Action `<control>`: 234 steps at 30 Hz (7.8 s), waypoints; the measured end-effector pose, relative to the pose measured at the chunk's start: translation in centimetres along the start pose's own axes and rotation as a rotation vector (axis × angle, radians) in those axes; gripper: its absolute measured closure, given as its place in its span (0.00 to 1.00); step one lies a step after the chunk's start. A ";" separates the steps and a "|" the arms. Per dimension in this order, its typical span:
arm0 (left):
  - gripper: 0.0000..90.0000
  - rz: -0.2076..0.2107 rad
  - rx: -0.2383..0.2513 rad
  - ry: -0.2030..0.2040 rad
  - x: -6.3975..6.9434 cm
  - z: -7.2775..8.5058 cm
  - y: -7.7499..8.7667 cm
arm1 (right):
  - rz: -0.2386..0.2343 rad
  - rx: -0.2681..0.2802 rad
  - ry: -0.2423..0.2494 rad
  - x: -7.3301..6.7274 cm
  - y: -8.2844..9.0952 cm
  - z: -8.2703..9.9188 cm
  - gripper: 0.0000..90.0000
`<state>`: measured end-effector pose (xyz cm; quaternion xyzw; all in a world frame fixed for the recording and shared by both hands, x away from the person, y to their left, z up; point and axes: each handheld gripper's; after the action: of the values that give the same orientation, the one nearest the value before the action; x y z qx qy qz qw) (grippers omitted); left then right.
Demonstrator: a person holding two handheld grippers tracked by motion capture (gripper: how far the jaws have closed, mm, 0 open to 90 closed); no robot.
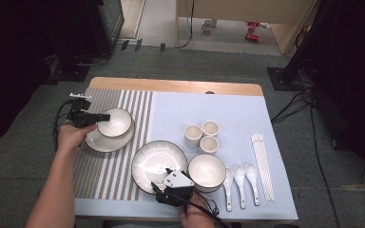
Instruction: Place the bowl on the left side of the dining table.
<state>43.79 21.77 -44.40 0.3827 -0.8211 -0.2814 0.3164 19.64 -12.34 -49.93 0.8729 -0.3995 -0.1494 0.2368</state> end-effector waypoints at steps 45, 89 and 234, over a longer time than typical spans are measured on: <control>0.48 -0.041 0.020 -0.044 0.5 0.5 3.0 | 0.002 0.000 -0.001 0.0 0.0 0.0 0.37; 0.42 -0.051 0.064 -0.188 6.7 3.2 5.8 | 0.001 -0.062 -0.006 -0.6 1.1 -1.0 0.45; 0.44 0.013 0.103 -0.407 10.9 3.9 2.4 | 0.117 -0.062 -0.117 17.4 15.4 3.0 0.66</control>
<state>34.34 15.17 -41.86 0.3283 -0.8839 -0.3085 0.1257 19.72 -35.35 -45.46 0.8300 -0.4582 -0.1985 0.2485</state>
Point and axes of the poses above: each handheld gripper's, and its own axes: y roughly backward along the jaws, z roughly out of its underside, x roughly to its right, and after that the axes turned 4 degrees about -y, right-handed
